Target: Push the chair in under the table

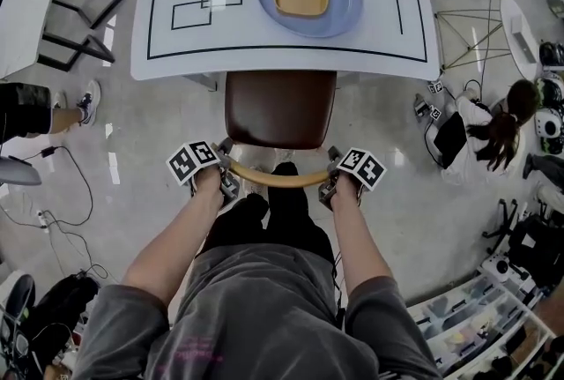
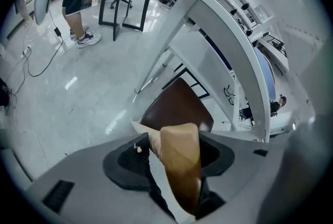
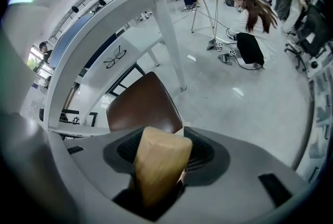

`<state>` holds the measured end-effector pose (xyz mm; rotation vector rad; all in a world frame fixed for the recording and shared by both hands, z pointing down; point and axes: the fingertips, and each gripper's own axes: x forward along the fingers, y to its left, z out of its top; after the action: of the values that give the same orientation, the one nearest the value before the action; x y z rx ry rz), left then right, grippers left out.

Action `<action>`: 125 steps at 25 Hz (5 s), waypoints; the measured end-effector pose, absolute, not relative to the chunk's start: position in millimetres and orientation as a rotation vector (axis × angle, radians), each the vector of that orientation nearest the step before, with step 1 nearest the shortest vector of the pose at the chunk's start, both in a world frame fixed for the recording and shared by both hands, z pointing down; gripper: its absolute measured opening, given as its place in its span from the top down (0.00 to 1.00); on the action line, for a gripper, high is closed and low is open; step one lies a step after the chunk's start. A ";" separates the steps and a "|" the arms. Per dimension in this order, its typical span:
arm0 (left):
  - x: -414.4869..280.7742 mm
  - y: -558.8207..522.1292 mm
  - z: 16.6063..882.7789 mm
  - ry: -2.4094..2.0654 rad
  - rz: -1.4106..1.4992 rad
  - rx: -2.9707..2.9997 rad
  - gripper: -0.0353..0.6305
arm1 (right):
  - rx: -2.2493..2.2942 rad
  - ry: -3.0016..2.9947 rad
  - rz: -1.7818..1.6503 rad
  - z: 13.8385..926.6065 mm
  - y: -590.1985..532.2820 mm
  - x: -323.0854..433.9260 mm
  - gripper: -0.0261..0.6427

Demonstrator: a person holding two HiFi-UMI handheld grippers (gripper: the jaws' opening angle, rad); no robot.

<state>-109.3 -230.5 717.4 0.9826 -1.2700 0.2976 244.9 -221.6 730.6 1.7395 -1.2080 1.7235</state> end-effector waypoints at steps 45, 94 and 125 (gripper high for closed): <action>-87.7 -359.4 758.3 -1.383 0.130 0.888 0.58 | 1.633 -1.322 1.643 772.8 -395.4 261.3 0.64; -92.5 -334.6 621.6 -1.299 0.159 1.441 0.48 | 1.618 -1.884 1.241 612.9 -350.6 217.2 0.61; -102.3 -295.5 365.1 -1.374 0.087 2.294 0.55 | 1.566 -2.432 0.559 359.1 -305.5 110.2 0.61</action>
<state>-102.3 -295.5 365.1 2.2935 -1.3744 0.0866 110.2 -305.5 359.1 1.5656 -2.4322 0.5591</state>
